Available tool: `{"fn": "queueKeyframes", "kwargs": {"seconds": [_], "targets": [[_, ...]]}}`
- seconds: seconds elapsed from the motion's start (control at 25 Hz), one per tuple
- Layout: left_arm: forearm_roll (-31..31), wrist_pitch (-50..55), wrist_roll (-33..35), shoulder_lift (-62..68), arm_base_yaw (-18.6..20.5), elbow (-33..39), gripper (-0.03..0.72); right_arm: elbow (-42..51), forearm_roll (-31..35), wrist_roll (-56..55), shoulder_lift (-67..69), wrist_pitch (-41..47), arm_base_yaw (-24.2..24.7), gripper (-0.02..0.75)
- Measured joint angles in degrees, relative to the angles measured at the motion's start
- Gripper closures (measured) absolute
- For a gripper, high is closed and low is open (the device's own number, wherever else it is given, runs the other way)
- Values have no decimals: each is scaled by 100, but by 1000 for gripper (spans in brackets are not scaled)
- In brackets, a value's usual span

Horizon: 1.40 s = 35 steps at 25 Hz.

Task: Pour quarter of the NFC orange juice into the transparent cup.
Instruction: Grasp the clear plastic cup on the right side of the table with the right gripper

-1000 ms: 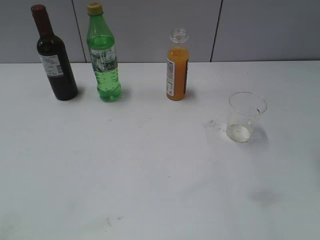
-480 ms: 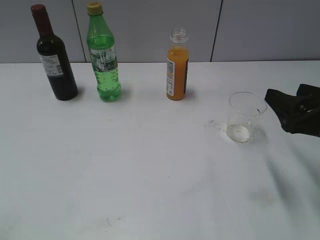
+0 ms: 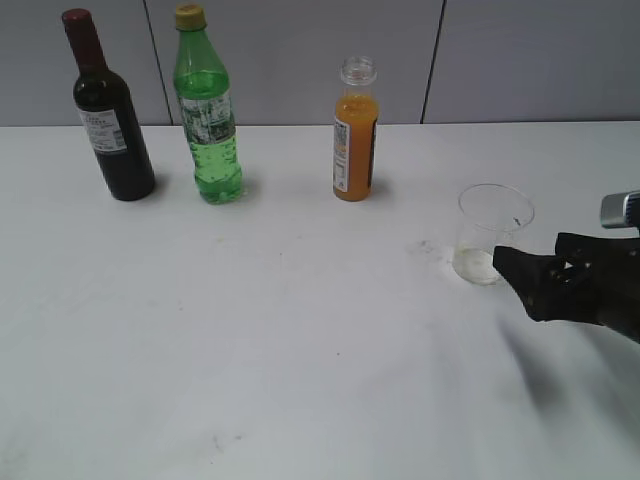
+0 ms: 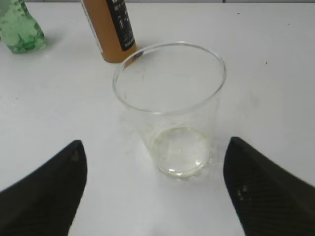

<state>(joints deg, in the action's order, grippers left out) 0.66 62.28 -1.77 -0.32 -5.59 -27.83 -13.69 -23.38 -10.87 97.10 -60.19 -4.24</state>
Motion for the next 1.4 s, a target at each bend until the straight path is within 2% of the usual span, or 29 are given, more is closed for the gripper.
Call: {"fn": "queueKeyframes", "kwargs": {"seconds": [0.2,0.32,0.72,1.04,1.4], "targets": [[0,0,0,0,0,0,118,0,-1,1087,384,-356,0,69],[0,0,0,0,0,0,118,0,54,1262,622,-677,0,69],[0,0,0,0,0,0,118,0,428,1318,1711,-873,0,71],[0,0,0,0,0,0,118,-222,428,1488,1808,-878,0,73],[0,0,0,0,0,0,118,-1016,-64,1319,1812,-845,0,73]]}}
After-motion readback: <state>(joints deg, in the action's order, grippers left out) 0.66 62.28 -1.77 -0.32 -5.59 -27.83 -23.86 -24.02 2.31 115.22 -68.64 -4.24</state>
